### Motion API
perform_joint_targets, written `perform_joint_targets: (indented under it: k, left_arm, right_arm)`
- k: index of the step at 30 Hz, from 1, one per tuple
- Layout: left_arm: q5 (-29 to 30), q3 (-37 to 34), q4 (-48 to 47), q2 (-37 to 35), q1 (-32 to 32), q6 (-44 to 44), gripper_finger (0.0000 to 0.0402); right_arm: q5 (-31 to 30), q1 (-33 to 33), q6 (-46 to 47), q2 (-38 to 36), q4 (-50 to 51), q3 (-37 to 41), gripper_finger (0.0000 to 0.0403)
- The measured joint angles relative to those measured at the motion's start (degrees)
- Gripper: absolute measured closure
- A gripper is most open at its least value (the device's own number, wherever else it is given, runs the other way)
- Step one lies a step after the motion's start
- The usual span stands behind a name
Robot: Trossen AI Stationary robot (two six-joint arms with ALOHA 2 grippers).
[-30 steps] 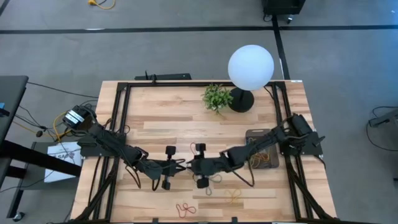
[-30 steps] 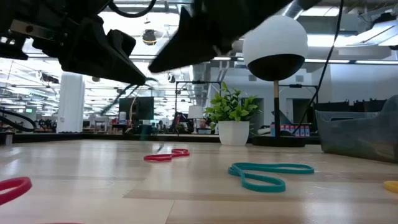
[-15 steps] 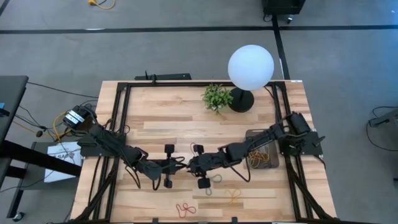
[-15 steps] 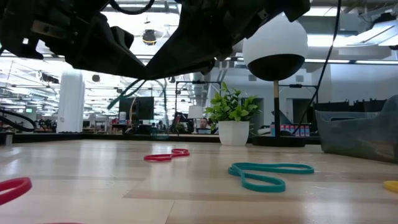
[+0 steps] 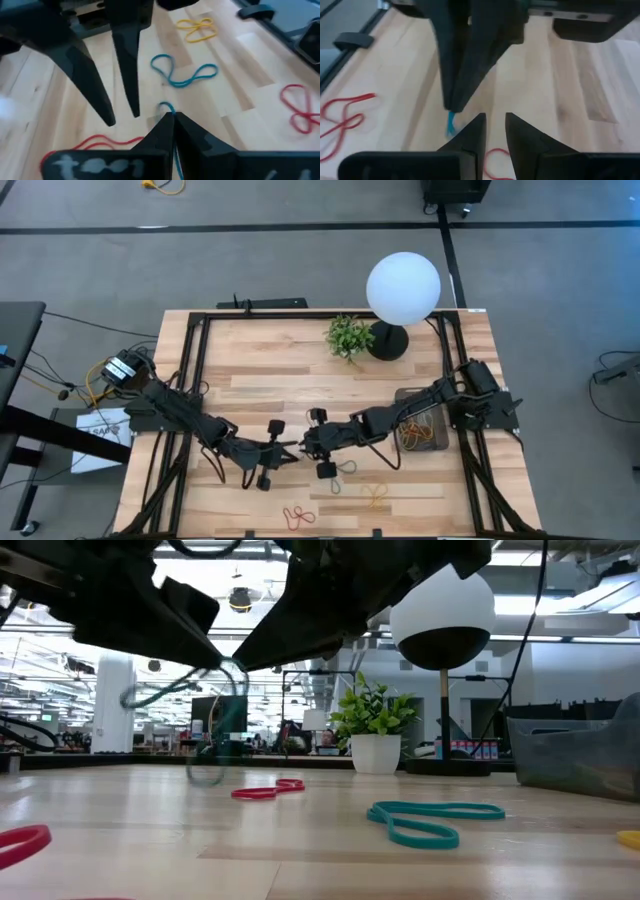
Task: Pick and place items into bin
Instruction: Put the left blue rubber band into the black transparent bin
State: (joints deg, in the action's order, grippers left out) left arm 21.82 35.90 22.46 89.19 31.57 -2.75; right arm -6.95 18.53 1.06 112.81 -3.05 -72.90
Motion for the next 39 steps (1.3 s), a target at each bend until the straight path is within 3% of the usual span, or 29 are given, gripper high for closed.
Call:
perform_joint_targets:
  k: [4,10,28,39]
  left_arm:
    - [-0.09,0.00,-0.40,0.00,-0.05,-0.50,0.0401]
    - [6.04,0.00,-0.28,0.00,-0.09,-0.45,0.0401]
    - [8.89,0.00,2.75,-0.02,-0.02,0.14,0.0401]
    - [9.12,0.07,2.05,-0.04,-0.04,0.12,0.0401]
  right_arm:
    - [0.28,0.05,0.00,0.00,0.02,0.00,0.0336]
    - [0.74,0.14,0.01,-0.02,0.04,0.00,0.0336]
    - [0.85,-0.31,1.05,-0.11,0.20,0.00,0.0337]
    - [1.05,-0.33,1.97,-0.11,1.98,0.00,0.0398]
